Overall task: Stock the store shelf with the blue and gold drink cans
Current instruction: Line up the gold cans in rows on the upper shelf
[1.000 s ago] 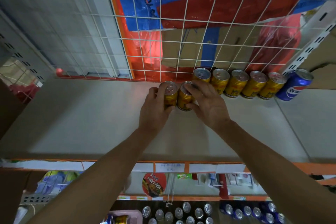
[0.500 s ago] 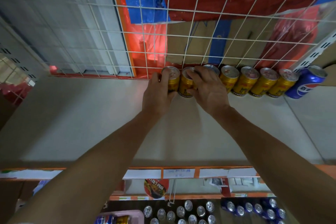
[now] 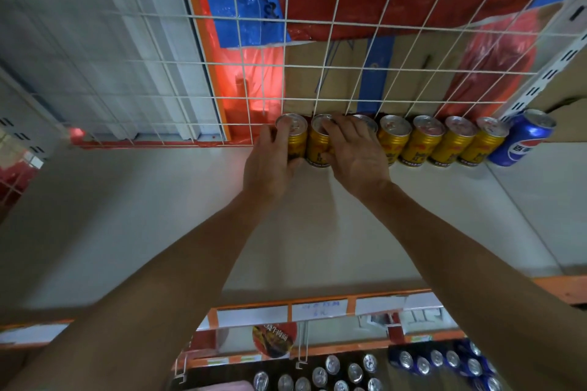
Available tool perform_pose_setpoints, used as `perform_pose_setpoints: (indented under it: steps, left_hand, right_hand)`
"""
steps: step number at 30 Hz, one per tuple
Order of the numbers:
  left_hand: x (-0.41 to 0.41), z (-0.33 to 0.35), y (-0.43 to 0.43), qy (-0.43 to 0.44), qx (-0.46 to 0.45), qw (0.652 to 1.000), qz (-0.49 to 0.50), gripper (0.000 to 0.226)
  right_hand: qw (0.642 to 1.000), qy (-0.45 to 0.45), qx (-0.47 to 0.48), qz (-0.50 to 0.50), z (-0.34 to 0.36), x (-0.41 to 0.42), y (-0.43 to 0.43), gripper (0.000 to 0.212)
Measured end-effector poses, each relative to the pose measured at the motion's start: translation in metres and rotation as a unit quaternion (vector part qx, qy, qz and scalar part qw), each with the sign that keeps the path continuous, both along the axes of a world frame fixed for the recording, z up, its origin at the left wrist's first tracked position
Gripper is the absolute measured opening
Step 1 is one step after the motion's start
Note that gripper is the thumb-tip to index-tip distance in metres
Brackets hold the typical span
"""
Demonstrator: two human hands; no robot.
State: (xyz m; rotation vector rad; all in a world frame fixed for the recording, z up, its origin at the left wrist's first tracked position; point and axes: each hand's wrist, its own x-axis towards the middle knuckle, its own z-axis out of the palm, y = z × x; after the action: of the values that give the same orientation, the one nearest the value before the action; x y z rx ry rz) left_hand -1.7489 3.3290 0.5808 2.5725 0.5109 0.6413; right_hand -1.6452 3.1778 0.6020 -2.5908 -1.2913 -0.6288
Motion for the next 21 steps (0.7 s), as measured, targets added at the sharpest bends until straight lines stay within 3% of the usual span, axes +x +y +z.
perform_pose_setpoints:
  steps: [7, 11, 17, 21]
  left_hand:
    - [-0.025, 0.023, -0.008, 0.006, -0.032, 0.999, -0.020, 0.081]
    - [-0.062, 0.035, -0.026, 0.003, -0.006, 1.000, -0.007, 0.084]
    - [-0.151, 0.034, -0.076, 0.092, 0.041, 0.995, 0.020, 0.071]
    - [-0.222, 0.025, -0.117, 0.067, 0.055, 0.996, 0.031, 0.060]
  right_hand:
    - [0.999, 0.021, -0.050, -0.002, 0.011, -0.016, -0.014, 0.077]
    - [0.997, 0.035, -0.069, 0.003, 0.018, -0.038, -0.032, 0.085]
    - [0.992, 0.078, -0.081, 0.064, 0.025, -0.105, -0.075, 0.074]
    - [0.983, 0.109, -0.095, 0.109, 0.019, -0.163, -0.108, 0.071]
